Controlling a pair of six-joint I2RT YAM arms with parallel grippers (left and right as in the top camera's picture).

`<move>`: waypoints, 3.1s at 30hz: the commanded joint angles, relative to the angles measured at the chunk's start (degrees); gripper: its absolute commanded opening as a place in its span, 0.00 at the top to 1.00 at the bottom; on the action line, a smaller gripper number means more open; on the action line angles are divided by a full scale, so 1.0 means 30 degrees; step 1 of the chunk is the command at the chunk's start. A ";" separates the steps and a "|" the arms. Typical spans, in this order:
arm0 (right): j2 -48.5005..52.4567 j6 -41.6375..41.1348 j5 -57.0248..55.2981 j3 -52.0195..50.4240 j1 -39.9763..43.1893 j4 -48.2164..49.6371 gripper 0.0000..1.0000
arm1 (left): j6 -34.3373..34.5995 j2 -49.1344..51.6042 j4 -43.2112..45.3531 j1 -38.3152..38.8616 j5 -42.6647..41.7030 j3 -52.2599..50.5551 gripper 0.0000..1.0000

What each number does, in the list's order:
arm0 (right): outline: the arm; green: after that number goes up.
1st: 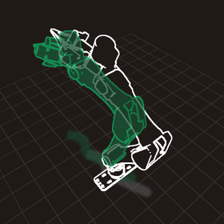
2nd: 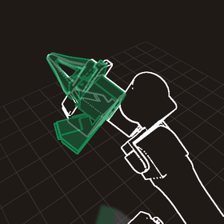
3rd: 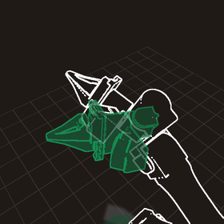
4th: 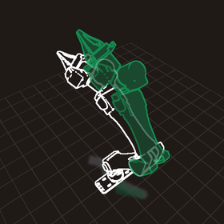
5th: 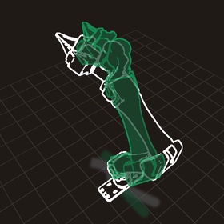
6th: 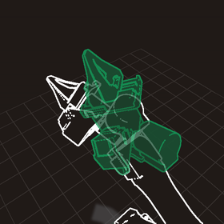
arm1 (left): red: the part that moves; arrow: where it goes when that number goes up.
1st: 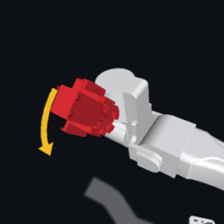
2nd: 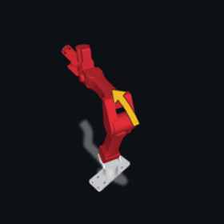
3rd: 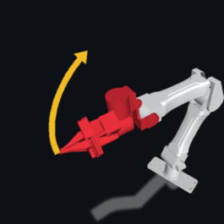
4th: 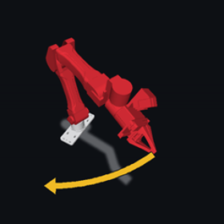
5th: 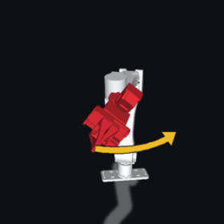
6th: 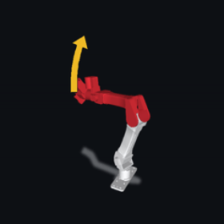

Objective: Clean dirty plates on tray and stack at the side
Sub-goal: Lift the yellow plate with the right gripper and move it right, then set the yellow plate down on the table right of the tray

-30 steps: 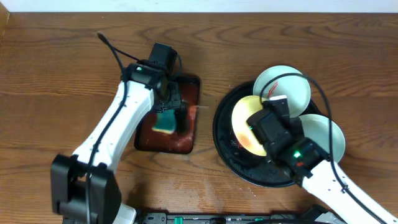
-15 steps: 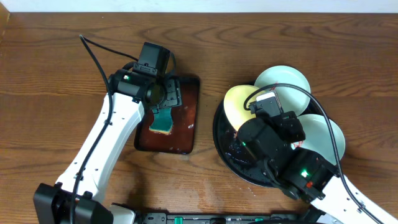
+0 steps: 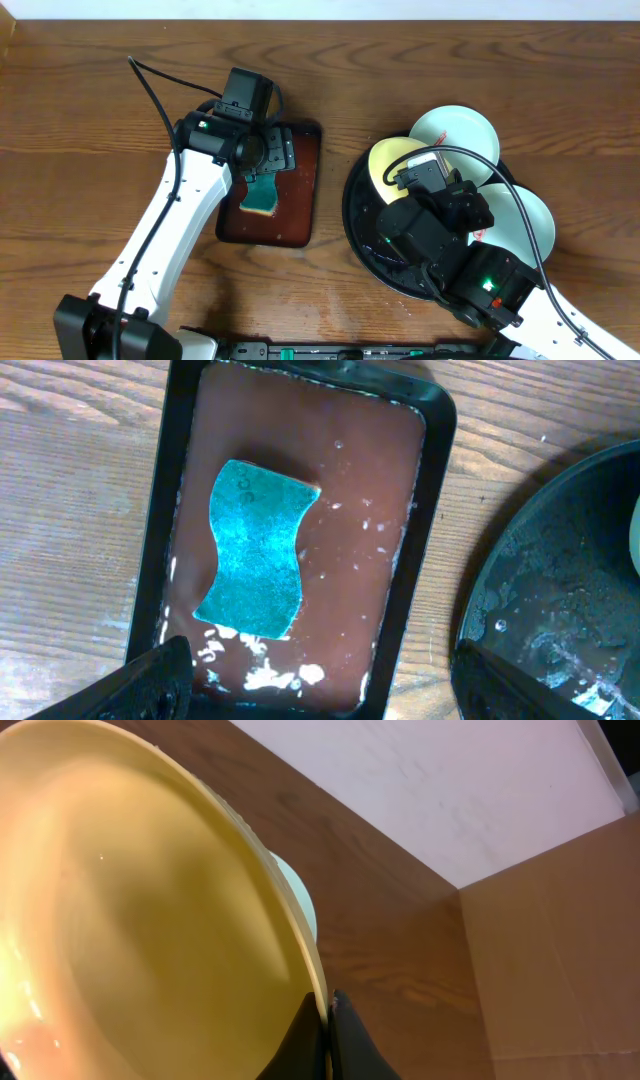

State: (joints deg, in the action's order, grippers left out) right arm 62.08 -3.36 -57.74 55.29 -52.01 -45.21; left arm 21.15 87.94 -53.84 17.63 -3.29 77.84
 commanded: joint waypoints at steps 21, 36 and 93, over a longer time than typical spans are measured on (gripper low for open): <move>0.2047 -0.0444 -0.1559 0.0313 -0.0998 -0.0787 0.99 | -0.0051 -0.0204 -0.0095 -0.0087 -0.0058 0.0036 0.17; 0.2062 -0.0437 -0.6120 0.0313 -0.3701 -0.0787 0.99 | -0.0051 -0.0204 -0.0095 -0.0087 -0.0058 0.0036 0.17; 1.0571 -0.4925 2.3904 0.0430 3.4403 0.6812 0.74 | -0.0044 -0.0204 -0.0095 -0.0087 -0.0051 0.0036 0.16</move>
State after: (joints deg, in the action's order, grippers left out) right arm 93.78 -19.94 13.45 55.57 51.16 -25.34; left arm 21.15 87.96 -53.91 17.63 -3.33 77.84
